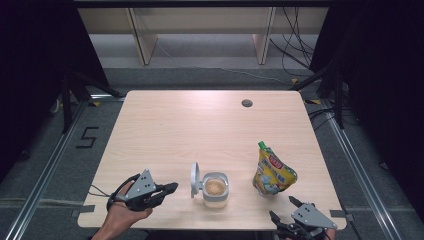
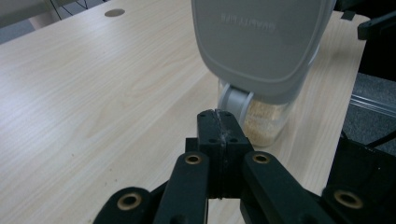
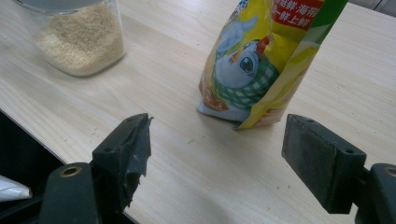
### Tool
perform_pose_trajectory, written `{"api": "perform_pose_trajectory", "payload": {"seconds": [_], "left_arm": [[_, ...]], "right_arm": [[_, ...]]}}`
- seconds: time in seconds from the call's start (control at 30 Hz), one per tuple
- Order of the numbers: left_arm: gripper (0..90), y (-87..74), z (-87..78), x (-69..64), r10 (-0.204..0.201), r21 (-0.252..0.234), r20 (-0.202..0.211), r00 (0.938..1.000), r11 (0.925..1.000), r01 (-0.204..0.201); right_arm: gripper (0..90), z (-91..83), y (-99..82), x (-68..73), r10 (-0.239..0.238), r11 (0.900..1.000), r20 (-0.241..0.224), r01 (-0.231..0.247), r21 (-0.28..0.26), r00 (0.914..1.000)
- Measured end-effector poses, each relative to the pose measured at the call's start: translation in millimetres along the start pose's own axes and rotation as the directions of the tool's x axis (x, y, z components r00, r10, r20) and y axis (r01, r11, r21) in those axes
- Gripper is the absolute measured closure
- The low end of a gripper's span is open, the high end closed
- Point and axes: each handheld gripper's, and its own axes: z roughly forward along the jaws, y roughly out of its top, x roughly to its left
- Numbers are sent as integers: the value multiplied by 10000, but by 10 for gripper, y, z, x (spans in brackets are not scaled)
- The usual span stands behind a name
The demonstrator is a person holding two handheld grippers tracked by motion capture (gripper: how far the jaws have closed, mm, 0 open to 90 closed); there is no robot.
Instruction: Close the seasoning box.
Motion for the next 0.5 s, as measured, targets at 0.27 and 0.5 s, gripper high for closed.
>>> {"api": "perform_pose_trajectory", "payload": {"seconds": [0.27, 0.5], "left_arm": [[890, 196, 57, -63, 250, 50, 336, 9991, 9997, -252], [890, 250, 117, -82, 302, -35, 507, 9983, 9995, -300]], "right_arm": [[249, -6, 0, -2, -50, 10000, 21, 49, 47, 10000], [249, -6, 0, -3, -65, 10000, 6, 65, 56, 10000]]}}
